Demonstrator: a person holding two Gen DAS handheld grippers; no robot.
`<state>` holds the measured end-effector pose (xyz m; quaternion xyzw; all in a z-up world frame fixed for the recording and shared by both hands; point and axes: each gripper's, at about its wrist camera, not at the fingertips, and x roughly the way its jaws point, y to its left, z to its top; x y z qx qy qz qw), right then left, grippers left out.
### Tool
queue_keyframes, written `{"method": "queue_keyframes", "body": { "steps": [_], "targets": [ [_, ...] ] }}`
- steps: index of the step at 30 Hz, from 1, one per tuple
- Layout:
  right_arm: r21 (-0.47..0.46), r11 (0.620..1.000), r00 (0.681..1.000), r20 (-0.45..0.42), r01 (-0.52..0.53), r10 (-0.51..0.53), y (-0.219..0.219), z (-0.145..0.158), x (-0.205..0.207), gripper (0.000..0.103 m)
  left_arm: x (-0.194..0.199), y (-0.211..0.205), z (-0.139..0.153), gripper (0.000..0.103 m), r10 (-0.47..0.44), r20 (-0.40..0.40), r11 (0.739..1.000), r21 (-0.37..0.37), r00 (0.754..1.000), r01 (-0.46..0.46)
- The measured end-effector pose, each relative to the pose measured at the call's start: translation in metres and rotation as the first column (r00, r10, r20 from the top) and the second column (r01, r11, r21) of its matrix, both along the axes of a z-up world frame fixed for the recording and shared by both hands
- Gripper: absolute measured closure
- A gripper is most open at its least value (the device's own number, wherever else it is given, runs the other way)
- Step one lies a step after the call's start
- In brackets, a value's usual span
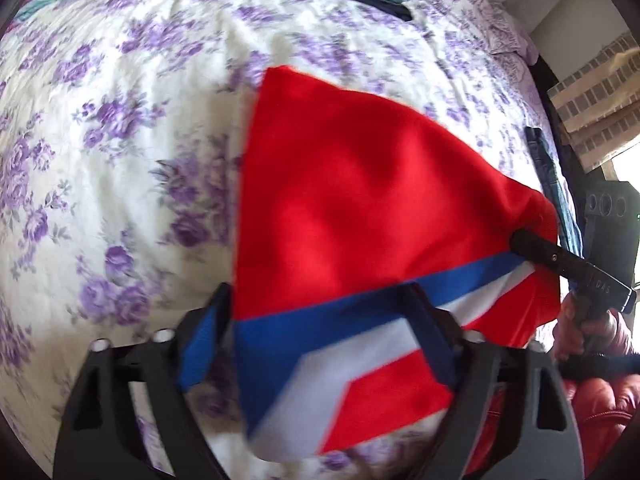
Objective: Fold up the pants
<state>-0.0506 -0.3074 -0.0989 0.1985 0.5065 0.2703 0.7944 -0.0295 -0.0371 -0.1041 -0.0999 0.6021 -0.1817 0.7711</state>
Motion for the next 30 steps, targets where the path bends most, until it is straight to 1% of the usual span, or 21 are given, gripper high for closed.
{"method": "queue_keyframes", "body": {
  "steps": [1, 3, 4, 5, 7, 8, 13, 16, 22, 30],
  "targets": [
    [0.015, 1.0, 1.0, -0.017, -0.003, 0.003, -0.003, -0.005, 0.002, 0.058, -0.001, -0.004, 0.001, 0.023, 0.014, -0.002, 1.0, 0.019, 1.0, -0.014],
    [0.075, 0.997, 0.997, -0.074, 0.021, -0.016, -0.013, -0.019, 0.007, 0.053, 0.0, -0.002, -0.003, 0.012, 0.066, -0.024, 0.997, 0.039, 0.998, -0.065],
    [0.099, 0.995, 0.996, -0.09, 0.027, -0.018, -0.016, -0.023, 0.008, 0.053, 0.0, -0.001, -0.005, 0.006, 0.092, -0.035, 0.995, 0.054, 0.995, -0.09],
    [0.109, 0.994, 0.996, -0.093, 0.025, -0.014, -0.016, -0.024, 0.008, 0.051, 0.0, 0.0, -0.007, 0.004, 0.109, -0.043, 0.992, 0.063, 0.993, -0.106],
    [0.119, 0.993, 0.996, -0.093, 0.012, -0.001, -0.015, -0.026, 0.01, 0.048, -0.001, -0.001, -0.006, 0.004, 0.121, -0.04, 0.989, 0.089, 0.992, -0.117],
    [0.123, 0.992, 0.995, -0.096, 0.008, 0.003, -0.014, -0.027, 0.01, 0.047, -0.003, -0.003, -0.004, 0.004, 0.12, -0.029, 0.986, 0.115, 0.992, -0.116],
    [0.136, 0.991, 0.995, -0.101, 0.006, 0.008, -0.014, -0.029, 0.01, 0.044, -0.005, -0.006, -0.002, 0.004, 0.102, 0.0, 0.983, 0.156, 0.995, -0.101],
    [0.12, 0.993, 0.995, -0.101, 0.011, 0.002, -0.012, -0.027, 0.008, 0.043, -0.002, -0.008, -0.002, 0.004, 0.083, 0.005, 0.984, 0.156, 0.997, -0.083],
    [0.073, 0.997, 0.995, -0.099, 0.018, -0.011, 0.0, -0.023, 0.009, 0.036, 0.007, -0.005, -0.008, 0.004, 0.039, -0.006, 0.993, 0.109, 0.999, -0.038],
    [0.026, 0.999, 0.995, -0.101, 0.025, -0.023, 0.013, -0.021, 0.01, 0.023, 0.013, -0.008, -0.007, 0.004, -0.061, 0.028, 0.991, 0.119, 0.998, 0.058]
  ]
}}
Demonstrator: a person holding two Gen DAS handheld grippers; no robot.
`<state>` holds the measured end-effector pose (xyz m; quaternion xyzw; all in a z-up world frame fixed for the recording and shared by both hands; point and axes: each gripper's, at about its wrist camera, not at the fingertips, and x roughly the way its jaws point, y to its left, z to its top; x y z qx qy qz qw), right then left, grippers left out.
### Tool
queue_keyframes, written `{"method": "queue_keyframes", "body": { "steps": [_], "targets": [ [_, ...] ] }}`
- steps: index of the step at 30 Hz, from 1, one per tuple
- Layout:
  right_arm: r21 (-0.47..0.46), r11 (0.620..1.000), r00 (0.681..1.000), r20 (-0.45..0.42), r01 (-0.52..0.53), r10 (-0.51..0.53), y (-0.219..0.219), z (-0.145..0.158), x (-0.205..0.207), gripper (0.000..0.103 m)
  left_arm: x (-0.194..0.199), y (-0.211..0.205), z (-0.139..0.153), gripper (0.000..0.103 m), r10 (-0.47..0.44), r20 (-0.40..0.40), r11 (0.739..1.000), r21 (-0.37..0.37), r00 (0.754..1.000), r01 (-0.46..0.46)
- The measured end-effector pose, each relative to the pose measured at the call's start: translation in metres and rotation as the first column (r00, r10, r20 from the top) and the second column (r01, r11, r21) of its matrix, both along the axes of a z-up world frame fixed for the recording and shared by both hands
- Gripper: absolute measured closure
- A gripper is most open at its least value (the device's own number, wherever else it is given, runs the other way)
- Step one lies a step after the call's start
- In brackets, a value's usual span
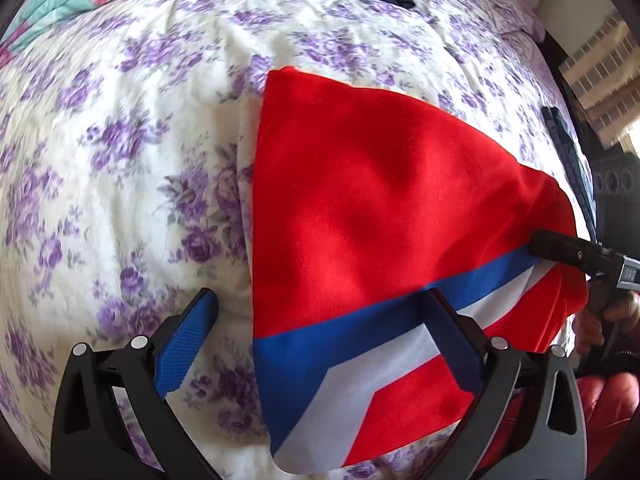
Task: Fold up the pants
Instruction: 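Grip the red jacket bundle with the right tool while the left tool holds the striped edge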
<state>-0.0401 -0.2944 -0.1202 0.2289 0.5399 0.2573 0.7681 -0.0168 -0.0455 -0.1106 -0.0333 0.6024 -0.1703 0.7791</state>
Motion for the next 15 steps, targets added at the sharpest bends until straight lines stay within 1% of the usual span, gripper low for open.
{"method": "queue_keyframes", "body": {
  "steps": [1, 3, 4, 6, 10, 12, 15],
  "targets": [
    [-0.003, 1.0, 1.0, 0.0, -0.002, 0.002, 0.002, 0.0, 0.0, 0.022, 0.0, 0.0, 0.0, 0.004, -0.009, 0.003, 1.0, -0.001, 1.0, 0.009],
    [-0.006, 1.0, 1.0, 0.001, -0.008, 0.008, 0.006, 0.0, 0.001, 0.014, 0.001, 0.0, 0.0, 0.004, -0.027, 0.008, 1.0, -0.007, 1.0, 0.027],
    [-0.013, 1.0, 1.0, 0.001, -0.014, 0.014, 0.009, 0.001, 0.002, 0.012, 0.001, 0.0, -0.001, 0.004, -0.033, 0.01, 0.999, -0.01, 0.999, 0.034],
    [-0.016, 0.999, 0.999, 0.003, -0.032, 0.032, 0.014, 0.001, 0.003, 0.003, 0.001, 0.0, -0.001, 0.004, -0.048, 0.012, 0.999, -0.017, 0.999, 0.049],
    [-0.071, 0.996, 0.999, 0.022, -0.048, 0.05, 0.021, 0.003, 0.001, 0.003, 0.002, 0.003, -0.003, 0.004, -0.075, 0.01, 0.996, -0.044, 0.997, 0.075],
    [-0.075, 0.996, 0.998, 0.041, -0.048, 0.052, 0.021, 0.003, -0.003, 0.003, 0.002, 0.005, -0.004, 0.004, -0.087, 0.01, 0.995, -0.055, 0.996, 0.088],
    [-0.06, 0.998, 0.998, 0.057, -0.035, 0.038, 0.019, 0.002, -0.005, 0.003, 0.003, 0.012, -0.007, 0.004, -0.102, 0.003, 0.99, -0.102, 0.995, 0.102]
  ]
}}
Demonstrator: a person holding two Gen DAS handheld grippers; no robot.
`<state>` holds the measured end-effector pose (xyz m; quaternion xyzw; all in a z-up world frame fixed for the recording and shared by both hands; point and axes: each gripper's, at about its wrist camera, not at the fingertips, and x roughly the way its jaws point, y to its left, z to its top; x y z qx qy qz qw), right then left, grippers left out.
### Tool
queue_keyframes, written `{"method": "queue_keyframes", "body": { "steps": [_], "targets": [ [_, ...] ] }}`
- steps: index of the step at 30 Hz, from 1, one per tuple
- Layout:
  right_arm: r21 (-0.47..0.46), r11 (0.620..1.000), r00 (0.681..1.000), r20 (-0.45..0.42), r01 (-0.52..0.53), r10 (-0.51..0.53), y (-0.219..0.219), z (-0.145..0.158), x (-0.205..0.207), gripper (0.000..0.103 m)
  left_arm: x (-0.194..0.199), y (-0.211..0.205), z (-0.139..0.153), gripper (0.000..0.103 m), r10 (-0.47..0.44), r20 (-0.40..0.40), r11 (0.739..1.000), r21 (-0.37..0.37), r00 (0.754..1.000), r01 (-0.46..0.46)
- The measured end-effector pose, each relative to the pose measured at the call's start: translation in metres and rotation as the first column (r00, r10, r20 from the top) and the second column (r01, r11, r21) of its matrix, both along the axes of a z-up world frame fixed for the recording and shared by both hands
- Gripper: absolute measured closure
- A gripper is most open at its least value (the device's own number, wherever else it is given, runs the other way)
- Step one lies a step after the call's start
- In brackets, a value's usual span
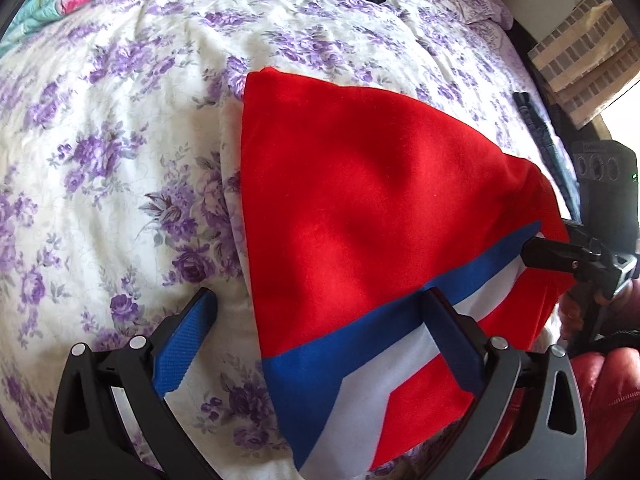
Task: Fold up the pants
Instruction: 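Grip the red jacket bundle with the right tool while the left tool holds the striped edge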
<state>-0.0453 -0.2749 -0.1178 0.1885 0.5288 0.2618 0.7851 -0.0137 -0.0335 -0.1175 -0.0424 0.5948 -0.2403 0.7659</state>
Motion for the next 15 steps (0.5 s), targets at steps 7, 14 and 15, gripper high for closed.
{"method": "queue_keyframes", "body": {
  "steps": [7, 14, 15],
  "targets": [
    [0.215, 0.954, 0.977, -0.085, 0.21, -0.196, -0.053, 0.015, -0.005, 0.004, -0.008, 0.02, 0.001, 0.005, -0.071, -0.056, 0.994, -0.087, 0.996, 0.066],
    [0.301, 0.898, 0.944, -0.169, 0.322, -0.282, -0.071, 0.0, 0.002, 0.005, -0.013, 0.029, 0.002, 0.012, -0.109, -0.11, 0.978, -0.191, 0.988, 0.086],
    [0.263, 0.917, 0.951, -0.162, 0.3, -0.265, -0.063, -0.003, 0.004, 0.01, -0.013, 0.027, 0.002, 0.013, -0.116, -0.107, 0.978, -0.184, 0.988, 0.095]
  ]
}}
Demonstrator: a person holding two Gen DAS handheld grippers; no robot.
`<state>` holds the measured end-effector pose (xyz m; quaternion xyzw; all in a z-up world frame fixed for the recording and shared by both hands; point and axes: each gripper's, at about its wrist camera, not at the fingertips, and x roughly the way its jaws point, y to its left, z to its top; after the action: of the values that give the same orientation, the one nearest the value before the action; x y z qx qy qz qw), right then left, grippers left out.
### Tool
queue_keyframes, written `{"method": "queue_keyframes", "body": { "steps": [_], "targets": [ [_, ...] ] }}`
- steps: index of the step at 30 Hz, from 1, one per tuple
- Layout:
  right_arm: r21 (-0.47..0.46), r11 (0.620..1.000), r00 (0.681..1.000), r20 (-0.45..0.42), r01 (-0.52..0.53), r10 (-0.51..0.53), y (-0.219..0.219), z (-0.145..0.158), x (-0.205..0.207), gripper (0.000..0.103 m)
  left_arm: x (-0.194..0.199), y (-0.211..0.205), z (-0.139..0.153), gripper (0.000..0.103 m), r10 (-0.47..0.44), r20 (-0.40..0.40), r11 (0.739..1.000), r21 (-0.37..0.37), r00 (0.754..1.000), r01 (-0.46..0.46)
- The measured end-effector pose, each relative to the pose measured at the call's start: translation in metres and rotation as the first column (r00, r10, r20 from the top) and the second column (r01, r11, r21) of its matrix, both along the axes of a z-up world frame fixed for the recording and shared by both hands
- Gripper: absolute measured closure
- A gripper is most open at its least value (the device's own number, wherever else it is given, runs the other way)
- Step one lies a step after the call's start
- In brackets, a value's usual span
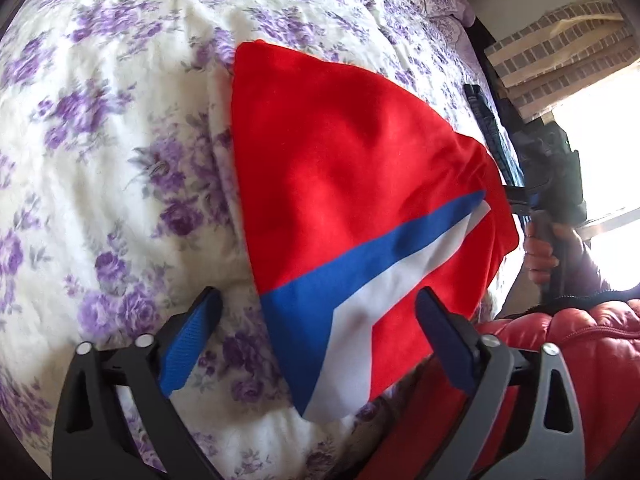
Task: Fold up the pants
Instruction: 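Grip the red jacket bundle with the right tool while the left tool holds the striped edge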
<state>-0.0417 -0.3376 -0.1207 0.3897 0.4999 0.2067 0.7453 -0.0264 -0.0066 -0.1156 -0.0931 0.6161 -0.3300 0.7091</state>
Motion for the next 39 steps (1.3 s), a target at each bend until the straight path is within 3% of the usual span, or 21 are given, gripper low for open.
{"method": "queue_keyframes", "body": {
  "steps": [2, 3, 6, 8, 10, 13, 16, 18, 20, 23, 24, 25, 28, 30, 31, 32, 34, 37, 39],
  "targets": [
    [-0.064, 0.997, 0.999, 0.026, -0.034, 0.036, 0.015, -0.001, 0.004, 0.018, 0.002, -0.01, 0.002, 0.019, -0.02, 0.027, 1.0, 0.023, 0.999, 0.02],
    [-0.088, 0.995, 0.997, 0.048, -0.052, 0.056, 0.023, 0.001, 0.007, 0.031, 0.003, -0.014, 0.002, 0.023, -0.027, 0.04, 0.999, 0.034, 0.999, 0.025],
    [-0.207, 0.975, 0.988, 0.108, -0.085, 0.109, 0.035, 0.016, 0.011, 0.044, 0.007, -0.025, 0.008, 0.037, -0.027, 0.083, 0.997, 0.071, 0.996, 0.021],
    [-0.236, 0.966, 0.977, 0.152, -0.108, 0.147, 0.039, 0.031, 0.011, 0.047, 0.007, -0.023, 0.015, 0.054, -0.007, 0.114, 0.996, 0.086, 0.993, -0.003],
    [-0.254, 0.959, 0.967, 0.188, -0.123, 0.173, 0.043, 0.043, 0.016, 0.049, 0.008, -0.015, 0.025, 0.065, 0.032, 0.14, 0.996, 0.076, 0.99, -0.043],
    [-0.269, 0.956, 0.963, 0.207, -0.116, 0.175, 0.043, 0.045, 0.035, 0.05, 0.014, -0.006, 0.031, 0.072, 0.096, 0.155, 0.993, 0.057, 0.983, -0.106],
    [-0.295, 0.949, 0.967, 0.186, -0.114, 0.174, 0.041, 0.033, 0.051, 0.051, 0.017, -0.008, 0.025, 0.069, 0.096, 0.144, 0.991, 0.083, 0.985, -0.109],
    [-0.301, 0.946, 0.972, 0.159, -0.12, 0.173, 0.037, 0.022, 0.051, 0.051, 0.018, -0.016, 0.023, 0.051, 0.097, 0.131, 0.989, 0.094, 0.987, -0.11],
    [-0.26, 0.959, 0.978, 0.141, -0.116, 0.156, 0.036, 0.015, 0.052, 0.049, 0.016, -0.02, 0.016, 0.018, 0.088, 0.102, 0.987, 0.125, 0.991, -0.1],
    [-0.213, 0.971, 0.984, 0.11, -0.112, 0.137, 0.031, 0.008, 0.05, 0.045, 0.015, -0.022, 0.005, 0.017, 0.098, 0.05, 0.988, 0.112, 0.994, -0.103],
    [-0.21, 0.971, 0.985, 0.106, -0.11, 0.134, 0.031, 0.007, 0.049, 0.045, 0.015, -0.023, 0.006, 0.022, 0.099, 0.061, 0.988, 0.111, 0.993, -0.105],
    [-0.212, 0.971, 0.986, 0.099, -0.11, 0.133, 0.031, 0.006, 0.047, 0.044, 0.015, -0.025, 0.012, 0.041, 0.093, 0.081, 0.991, 0.085, 0.992, -0.1],
    [-0.222, 0.967, 0.987, 0.074, -0.124, 0.143, 0.035, 0.002, 0.043, 0.039, 0.012, -0.032, 0.024, 0.048, 0.069, 0.146, 0.99, 0.113, 0.987, -0.086],
    [-0.229, 0.964, 0.985, 0.077, -0.136, 0.157, 0.038, 0.0, 0.039, 0.037, 0.011, -0.033, 0.026, 0.047, 0.062, 0.148, 0.989, 0.126, 0.987, -0.081],
    [-0.235, 0.962, 0.983, 0.083, -0.14, 0.164, 0.039, 0.0, 0.036, 0.036, 0.013, -0.032, 0.025, 0.04, 0.071, 0.138, 0.988, 0.129, 0.988, -0.089],
    [-0.24, 0.961, 0.982, 0.086, -0.141, 0.166, 0.04, 0.0, 0.036, 0.036, 0.014, -0.03, 0.023, 0.027, 0.088, 0.136, 0.984, 0.142, 0.987, -0.107],
    [-0.243, 0.959, 0.982, 0.085, -0.143, 0.168, 0.04, 0.001, 0.033, 0.036, 0.019, -0.023, 0.02, 0.016, 0.146, 0.138, 0.967, 0.188, 0.98, -0.171],
    [-0.245, 0.961, 0.985, 0.086, -0.127, 0.152, 0.036, 0.006, 0.031, 0.036, 0.02, -0.01, 0.007, 0.016, 0.163, -0.003, 0.981, 0.104, 0.987, -0.162],
    [-0.235, 0.965, 0.986, 0.091, -0.116, 0.141, 0.033, 0.008, 0.035, 0.036, 0.011, -0.013, 0.007, 0.016, 0.116, -0.012, 0.989, 0.097, 0.993, -0.115]
  ]
}}
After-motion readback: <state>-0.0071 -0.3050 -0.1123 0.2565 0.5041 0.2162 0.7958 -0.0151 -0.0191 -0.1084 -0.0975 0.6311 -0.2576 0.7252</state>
